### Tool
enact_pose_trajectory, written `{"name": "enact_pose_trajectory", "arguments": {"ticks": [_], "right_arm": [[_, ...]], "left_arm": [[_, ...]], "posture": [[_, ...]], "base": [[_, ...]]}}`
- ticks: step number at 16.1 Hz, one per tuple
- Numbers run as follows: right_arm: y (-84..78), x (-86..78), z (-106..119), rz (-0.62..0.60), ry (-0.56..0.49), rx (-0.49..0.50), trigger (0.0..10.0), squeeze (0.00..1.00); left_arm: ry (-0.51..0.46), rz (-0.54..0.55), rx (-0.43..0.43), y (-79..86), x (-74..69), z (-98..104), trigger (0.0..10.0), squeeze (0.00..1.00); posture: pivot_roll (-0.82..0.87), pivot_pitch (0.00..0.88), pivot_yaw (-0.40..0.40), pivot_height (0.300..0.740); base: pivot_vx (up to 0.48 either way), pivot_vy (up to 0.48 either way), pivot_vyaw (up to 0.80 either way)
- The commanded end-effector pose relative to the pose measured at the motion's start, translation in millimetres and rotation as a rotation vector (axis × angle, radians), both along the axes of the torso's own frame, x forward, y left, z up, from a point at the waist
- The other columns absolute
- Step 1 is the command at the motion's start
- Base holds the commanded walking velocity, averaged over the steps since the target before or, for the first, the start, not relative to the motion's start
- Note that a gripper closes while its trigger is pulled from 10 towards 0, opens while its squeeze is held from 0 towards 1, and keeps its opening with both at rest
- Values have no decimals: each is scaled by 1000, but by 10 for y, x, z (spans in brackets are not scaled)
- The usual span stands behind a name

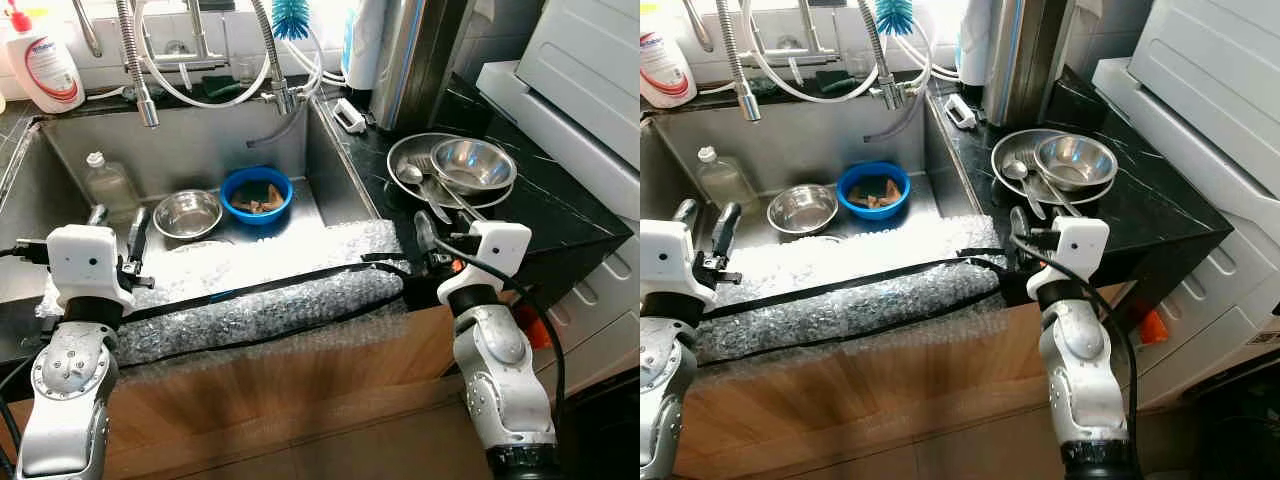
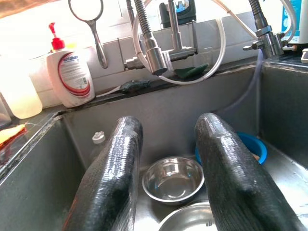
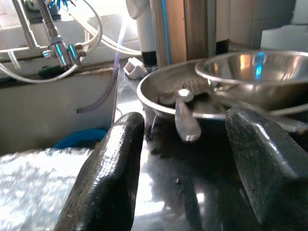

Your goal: Kitchen organization

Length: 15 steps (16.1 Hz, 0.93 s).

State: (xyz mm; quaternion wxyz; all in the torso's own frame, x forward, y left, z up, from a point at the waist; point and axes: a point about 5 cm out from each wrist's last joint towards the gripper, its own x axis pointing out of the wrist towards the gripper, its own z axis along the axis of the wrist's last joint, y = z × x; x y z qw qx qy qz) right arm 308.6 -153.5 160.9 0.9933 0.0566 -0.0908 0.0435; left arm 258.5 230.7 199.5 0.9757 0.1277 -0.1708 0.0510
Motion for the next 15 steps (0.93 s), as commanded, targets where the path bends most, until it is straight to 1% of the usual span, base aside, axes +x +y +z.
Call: {"name": "enact_pose_trajectory", "arguments": {"ticks": [1,2,3,4,5,6,7,8,15], "right_arm": [[-28,8,18,-11,-12,-1,10000,0],[-31,13,21,-12,-14,-1,10000,0],[-32,22,21,-12,-16,1,7529,0],[-28,26,26,-10,-18,2,4431,0],[-24,30,29,-9,-18,3,3216,0],[-23,31,29,-9,-17,3,3216,0],[-21,35,24,-10,-13,0,4157,0],[-20,37,20,-10,-11,-1,10000,0],[-31,49,-12,-15,4,-11,10000,0]], "left_arm": [[10,-6,11,-13,6,-17,10000,0],[9,-4,11,-9,5,-16,10000,0],[9,-3,11,-9,4,-16,10000,0],[9,-3,12,-9,4,-15,10000,0],[9,-2,11,-8,5,-14,10000,0],[9,-2,11,-8,6,-14,10000,0],[9,-2,11,-9,9,-13,10000,0],[9,-2,11,-9,9,-16,10000,0],[9,1,7,-11,8,-25,10000,0]], "posture": [[56,104,-42,740],[57,103,-42,740],[58,107,-43,740],[56,110,-43,740],[57,111,-44,740],[57,111,-44,740],[56,114,-44,740],[55,114,-45,740],[56,118,-47,740]], "base": [[0,0,0],[0,0,0],[0,0,0],[0,0,0],[0,0,0],[0,0,0],[0,0,0],[0,0,0],[0,0,0]]}}
